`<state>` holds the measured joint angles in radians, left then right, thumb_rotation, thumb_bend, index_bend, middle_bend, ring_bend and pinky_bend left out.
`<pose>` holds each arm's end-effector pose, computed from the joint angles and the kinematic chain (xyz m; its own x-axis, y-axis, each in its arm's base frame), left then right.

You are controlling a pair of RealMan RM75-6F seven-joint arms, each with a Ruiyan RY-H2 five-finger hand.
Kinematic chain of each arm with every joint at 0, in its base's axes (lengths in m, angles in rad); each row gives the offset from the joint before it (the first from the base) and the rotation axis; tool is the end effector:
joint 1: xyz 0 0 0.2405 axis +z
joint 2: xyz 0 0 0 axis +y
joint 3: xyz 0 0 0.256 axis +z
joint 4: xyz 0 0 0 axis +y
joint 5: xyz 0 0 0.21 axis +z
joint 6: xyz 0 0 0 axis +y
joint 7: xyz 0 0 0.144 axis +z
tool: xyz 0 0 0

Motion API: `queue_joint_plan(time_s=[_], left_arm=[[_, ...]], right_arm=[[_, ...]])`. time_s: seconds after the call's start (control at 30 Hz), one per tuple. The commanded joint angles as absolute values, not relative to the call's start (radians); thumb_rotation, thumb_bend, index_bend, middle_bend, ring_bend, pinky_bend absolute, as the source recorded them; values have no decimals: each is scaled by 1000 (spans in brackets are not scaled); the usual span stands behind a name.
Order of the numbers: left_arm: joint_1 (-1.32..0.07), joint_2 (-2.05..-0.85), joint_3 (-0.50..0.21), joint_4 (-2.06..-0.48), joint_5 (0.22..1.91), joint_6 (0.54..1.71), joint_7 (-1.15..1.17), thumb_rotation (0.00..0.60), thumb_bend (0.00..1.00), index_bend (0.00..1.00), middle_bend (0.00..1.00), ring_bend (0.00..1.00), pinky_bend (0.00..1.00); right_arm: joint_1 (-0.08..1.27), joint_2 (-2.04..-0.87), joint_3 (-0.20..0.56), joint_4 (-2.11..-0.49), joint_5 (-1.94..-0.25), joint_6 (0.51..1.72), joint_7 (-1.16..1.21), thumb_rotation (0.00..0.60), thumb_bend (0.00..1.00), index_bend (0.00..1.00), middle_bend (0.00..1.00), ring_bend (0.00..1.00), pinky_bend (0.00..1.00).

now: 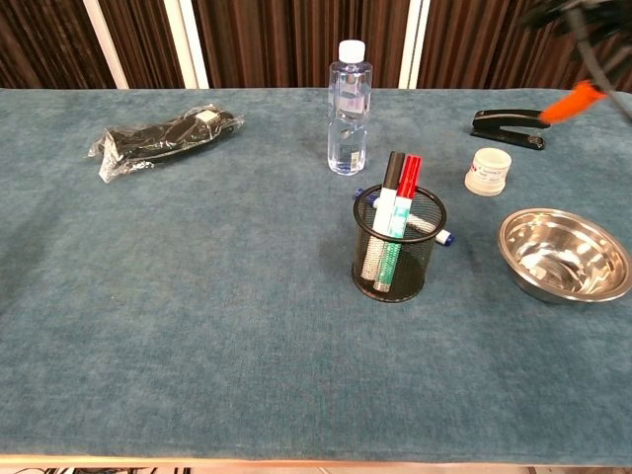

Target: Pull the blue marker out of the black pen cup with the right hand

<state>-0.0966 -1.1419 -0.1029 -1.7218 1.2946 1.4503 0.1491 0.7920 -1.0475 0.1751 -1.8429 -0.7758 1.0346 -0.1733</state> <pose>-0.3093 0.1912 0.1530 0.3833 0.0158 0.9235 0.9100 0.1643 -0.3806 -0.1609 -0.3582 0.1327 0.2507 -0.2262 0.9413 -0.9674 -0.0957 0.2347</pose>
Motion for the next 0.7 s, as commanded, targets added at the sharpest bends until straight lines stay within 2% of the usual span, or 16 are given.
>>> queue_joint_plan(time_s=[0.03,0.23,0.3,0.37,0.57,0.7], left_arm=[[-96,-1143,-102,-1721,1296,1451,150,600,557,133,1,96,63],[-96,-1145,-102,-1721,1297,1454,153,600,557,133,1,96,63],[-97,-1146,-102,-1719,1301,1453,156,600,557,133,1,96,63],[-97,-1148,-100,-1718,1304,1454,158,600,557,133,1,96,63],[-96,-1149,-100,-1717,1303,1455,158,600,557,133,1,96,63],[-97,-1149,-100,-1716,1303,1454,160,600,557,133,1,96,63]], right_arm=[[639,-995,101,-1846,-998,1187,-104,600,206,82,0,0,157],[457,-1020,-4,-1839,-1211,1414,-77,600,206,82,0,0,157],[353,-1055,-70,-1815,-1295,1531,-102,600,206,83,0,0,157],[293,-1097,-95,-1779,-1357,1609,-114,600,206,82,0,0,157],[204,-1161,-113,-1697,-1402,1671,-136,600,207,82,0,0,157],[177,-1170,-96,-1679,-1423,1682,-135,600,207,83,0,0,157]])
